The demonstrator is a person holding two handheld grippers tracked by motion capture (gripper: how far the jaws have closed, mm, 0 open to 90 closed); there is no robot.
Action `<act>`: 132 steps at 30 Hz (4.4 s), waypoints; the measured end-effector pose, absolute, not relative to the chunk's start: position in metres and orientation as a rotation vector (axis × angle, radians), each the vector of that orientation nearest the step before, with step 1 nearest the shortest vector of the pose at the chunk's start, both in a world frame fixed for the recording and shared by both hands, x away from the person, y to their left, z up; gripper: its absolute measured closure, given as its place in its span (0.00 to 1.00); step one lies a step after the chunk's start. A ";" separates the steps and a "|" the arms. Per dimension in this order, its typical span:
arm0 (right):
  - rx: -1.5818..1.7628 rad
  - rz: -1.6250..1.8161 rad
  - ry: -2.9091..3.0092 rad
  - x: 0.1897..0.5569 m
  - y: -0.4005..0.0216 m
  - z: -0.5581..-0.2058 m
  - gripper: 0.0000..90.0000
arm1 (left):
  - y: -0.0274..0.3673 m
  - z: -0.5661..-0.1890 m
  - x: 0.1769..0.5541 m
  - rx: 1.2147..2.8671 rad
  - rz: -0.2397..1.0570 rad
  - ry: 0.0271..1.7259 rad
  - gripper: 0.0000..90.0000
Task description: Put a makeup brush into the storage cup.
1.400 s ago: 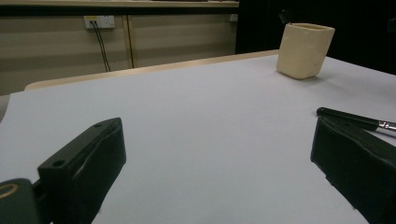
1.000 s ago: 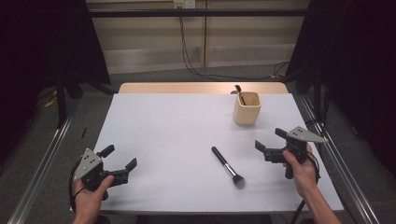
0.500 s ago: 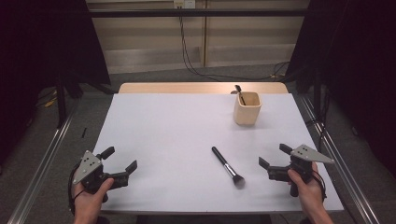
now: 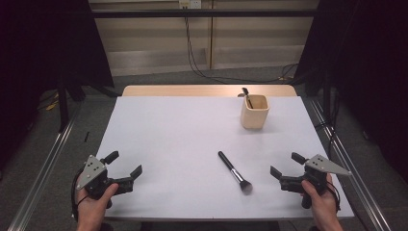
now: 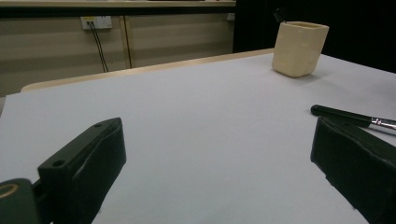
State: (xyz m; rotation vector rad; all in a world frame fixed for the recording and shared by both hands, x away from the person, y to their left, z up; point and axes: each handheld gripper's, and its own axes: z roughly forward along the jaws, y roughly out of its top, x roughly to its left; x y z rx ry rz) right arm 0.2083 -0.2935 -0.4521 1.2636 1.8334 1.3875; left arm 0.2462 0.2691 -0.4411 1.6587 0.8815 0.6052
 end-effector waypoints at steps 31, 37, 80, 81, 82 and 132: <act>1.155 1.444 1.926 0.232 -0.257 -0.439 0.01 | 0.272 -0.442 0.248 1.670 0.608 0.883 0.04; 1.126 1.462 1.956 0.243 -0.244 -0.434 0.01 | 0.272 -0.441 0.249 1.664 0.615 0.881 0.04; 1.084 1.261 2.326 0.303 -0.189 -0.420 0.02 | 0.270 -0.441 0.247 1.678 0.603 0.867 0.04; 1.091 1.226 2.367 0.305 -0.189 -0.421 0.02 | 0.271 -0.441 0.247 1.678 0.603 0.868 0.04; 1.100 1.209 2.410 0.307 -0.189 -0.421 0.02 | 0.271 -0.441 0.248 1.678 0.603 0.869 0.04; 1.128 0.437 3.014 0.325 -0.153 -0.444 0.38 | 0.272 -0.441 0.249 1.685 0.614 0.874 0.04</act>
